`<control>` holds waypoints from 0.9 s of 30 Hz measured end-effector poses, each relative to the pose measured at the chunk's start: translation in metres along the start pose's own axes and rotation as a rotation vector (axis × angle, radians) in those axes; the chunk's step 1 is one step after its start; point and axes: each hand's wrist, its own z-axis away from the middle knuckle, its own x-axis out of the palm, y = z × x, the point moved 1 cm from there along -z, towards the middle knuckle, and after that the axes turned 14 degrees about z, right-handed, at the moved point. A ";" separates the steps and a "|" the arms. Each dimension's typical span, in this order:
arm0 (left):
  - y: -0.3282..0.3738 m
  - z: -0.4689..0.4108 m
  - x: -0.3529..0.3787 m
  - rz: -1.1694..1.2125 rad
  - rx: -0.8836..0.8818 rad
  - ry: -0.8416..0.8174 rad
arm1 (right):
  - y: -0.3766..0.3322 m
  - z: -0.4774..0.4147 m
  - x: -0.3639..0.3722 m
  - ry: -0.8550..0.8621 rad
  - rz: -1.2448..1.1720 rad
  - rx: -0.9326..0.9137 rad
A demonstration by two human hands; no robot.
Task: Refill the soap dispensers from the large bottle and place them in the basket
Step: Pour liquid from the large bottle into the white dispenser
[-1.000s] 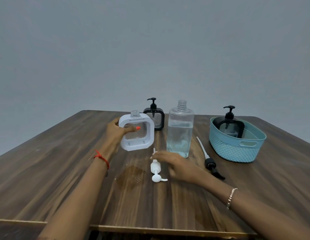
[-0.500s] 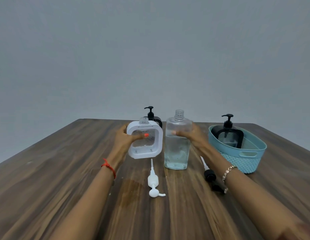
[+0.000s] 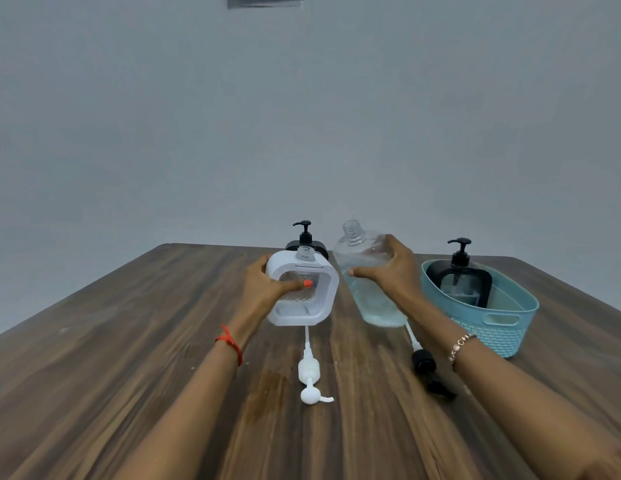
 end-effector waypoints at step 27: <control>0.022 0.023 0.023 0.001 0.044 -0.049 | -0.026 -0.006 -0.036 0.305 0.577 -0.593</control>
